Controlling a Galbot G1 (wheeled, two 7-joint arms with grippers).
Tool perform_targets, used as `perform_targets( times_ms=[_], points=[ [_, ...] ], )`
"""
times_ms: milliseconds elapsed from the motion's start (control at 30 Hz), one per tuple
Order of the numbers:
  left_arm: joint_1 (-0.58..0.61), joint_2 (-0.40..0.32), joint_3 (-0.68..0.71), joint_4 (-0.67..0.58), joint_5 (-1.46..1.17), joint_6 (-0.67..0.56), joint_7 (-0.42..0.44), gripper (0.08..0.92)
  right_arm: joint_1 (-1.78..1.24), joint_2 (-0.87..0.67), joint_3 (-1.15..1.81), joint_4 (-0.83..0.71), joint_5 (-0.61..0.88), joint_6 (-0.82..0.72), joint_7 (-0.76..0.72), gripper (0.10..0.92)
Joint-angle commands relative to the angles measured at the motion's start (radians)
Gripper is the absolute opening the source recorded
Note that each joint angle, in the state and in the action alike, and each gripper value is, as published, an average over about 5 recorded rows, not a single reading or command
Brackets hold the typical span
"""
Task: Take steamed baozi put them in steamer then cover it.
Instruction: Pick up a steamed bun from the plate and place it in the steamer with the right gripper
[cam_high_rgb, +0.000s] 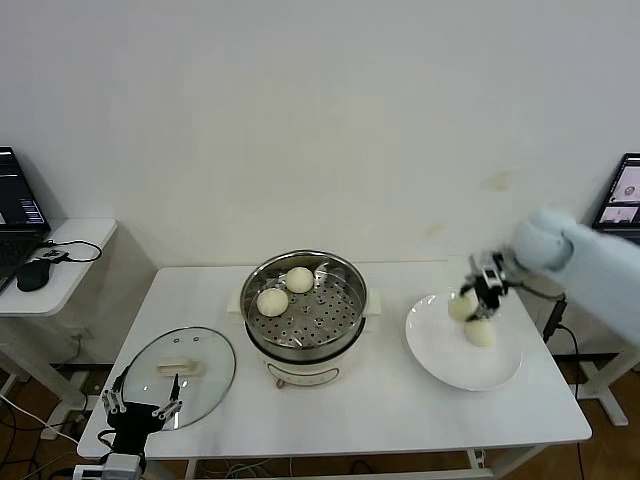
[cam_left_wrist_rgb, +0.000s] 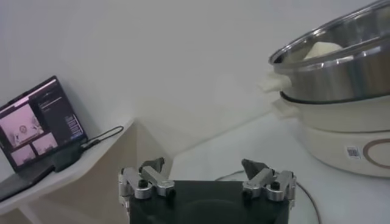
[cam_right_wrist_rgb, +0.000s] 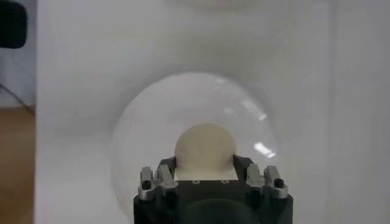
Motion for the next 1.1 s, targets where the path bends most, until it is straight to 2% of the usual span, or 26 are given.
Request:
perform_targets(
  times_ms=[33,300,500,733,1100],
  points=[
    [-0.002,-0.001,-0.003,-0.004,-0.001,0.000,0.001,0.823,0.360,0.236,-0.191,-0.001,0.189,-0.021,0.028,0.602],
    [-0.008,-0.013,-0.011,0.001,0.000,-0.004,-0.001,0.823,0.286,0.495,-0.207,-0.038,0.276,-0.028,0.124,0.611],
    [-0.008,-0.024,-0.028,-0.001,-0.003,-0.006,-0.005,0.823,0.217,0.628,-0.223,-0.113,0.194,0.122,0.117,0.613],
    [0.001,-0.031,-0.054,-0.010,-0.011,-0.007,-0.008,0.823,0.127,0.667,-0.267,-0.125,0.096,0.257,0.117,0.619],
    [0.010,-0.040,-0.065,0.000,-0.013,-0.021,-0.017,0.823,0.091,0.681,-0.295,-0.119,0.023,0.341,0.115,0.619]
  ],
)
